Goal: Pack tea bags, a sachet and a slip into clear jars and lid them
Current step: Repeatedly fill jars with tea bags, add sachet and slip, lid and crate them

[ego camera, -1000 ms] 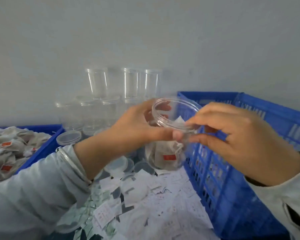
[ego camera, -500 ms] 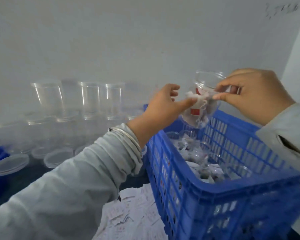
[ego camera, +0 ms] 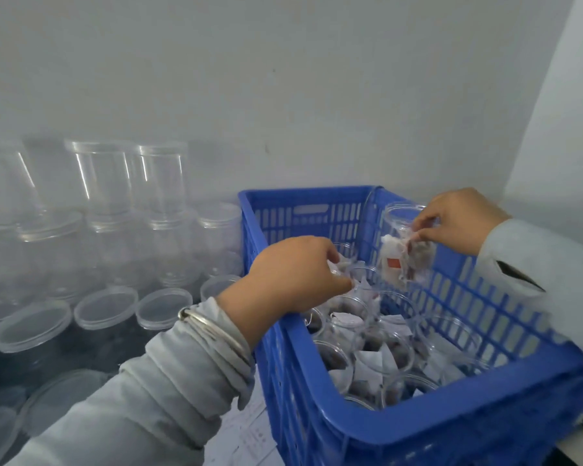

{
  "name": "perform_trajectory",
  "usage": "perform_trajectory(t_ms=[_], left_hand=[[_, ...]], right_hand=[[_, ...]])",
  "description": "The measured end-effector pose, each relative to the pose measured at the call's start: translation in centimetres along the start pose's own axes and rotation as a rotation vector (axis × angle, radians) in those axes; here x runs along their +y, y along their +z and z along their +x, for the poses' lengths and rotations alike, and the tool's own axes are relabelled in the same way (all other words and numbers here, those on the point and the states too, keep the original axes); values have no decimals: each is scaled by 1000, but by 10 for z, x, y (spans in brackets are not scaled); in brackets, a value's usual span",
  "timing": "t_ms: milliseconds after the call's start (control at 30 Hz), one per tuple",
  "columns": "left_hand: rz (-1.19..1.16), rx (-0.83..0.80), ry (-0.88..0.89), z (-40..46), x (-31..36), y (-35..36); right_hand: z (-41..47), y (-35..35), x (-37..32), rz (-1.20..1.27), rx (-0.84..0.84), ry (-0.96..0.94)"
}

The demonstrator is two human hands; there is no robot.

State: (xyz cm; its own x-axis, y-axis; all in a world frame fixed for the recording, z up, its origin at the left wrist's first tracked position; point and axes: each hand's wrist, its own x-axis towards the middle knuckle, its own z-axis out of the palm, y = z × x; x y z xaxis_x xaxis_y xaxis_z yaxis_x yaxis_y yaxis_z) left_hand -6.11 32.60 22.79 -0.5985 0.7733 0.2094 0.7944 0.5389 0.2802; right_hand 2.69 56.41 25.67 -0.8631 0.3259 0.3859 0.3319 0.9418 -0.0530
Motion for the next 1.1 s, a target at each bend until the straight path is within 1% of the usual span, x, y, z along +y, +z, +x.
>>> perform_trajectory(t_ms=[67, 200, 267, 400, 467, 700, 933, 1100], left_hand=[[-93, 74, -4, -1, 0, 0], [-505, 380, -90, -5, -6, 4], [-581, 432, -112, -6, -7, 6], [-564, 427, -102, -1, -7, 7], [-545, 430, -98, 0, -8, 7], [-509, 417, -106, 0, -7, 7], [-522, 395, -122, 0, -7, 7], [-556, 393, -128, -4, -7, 5]], right_hand=[[-2, 4, -11, 10, -41, -75], [-7, 8, -49, 113, -81, -184], [-9, 10, -69, 167, -115, -222], [-15, 20, -101, 160, -200, -314], [-17, 24, -111, 169, -215, -338], [-22, 22, -115, 147, -261, -362], [-27, 15, -118, 111, -334, -310], [-36, 5, -129, 70, -314, -226]])
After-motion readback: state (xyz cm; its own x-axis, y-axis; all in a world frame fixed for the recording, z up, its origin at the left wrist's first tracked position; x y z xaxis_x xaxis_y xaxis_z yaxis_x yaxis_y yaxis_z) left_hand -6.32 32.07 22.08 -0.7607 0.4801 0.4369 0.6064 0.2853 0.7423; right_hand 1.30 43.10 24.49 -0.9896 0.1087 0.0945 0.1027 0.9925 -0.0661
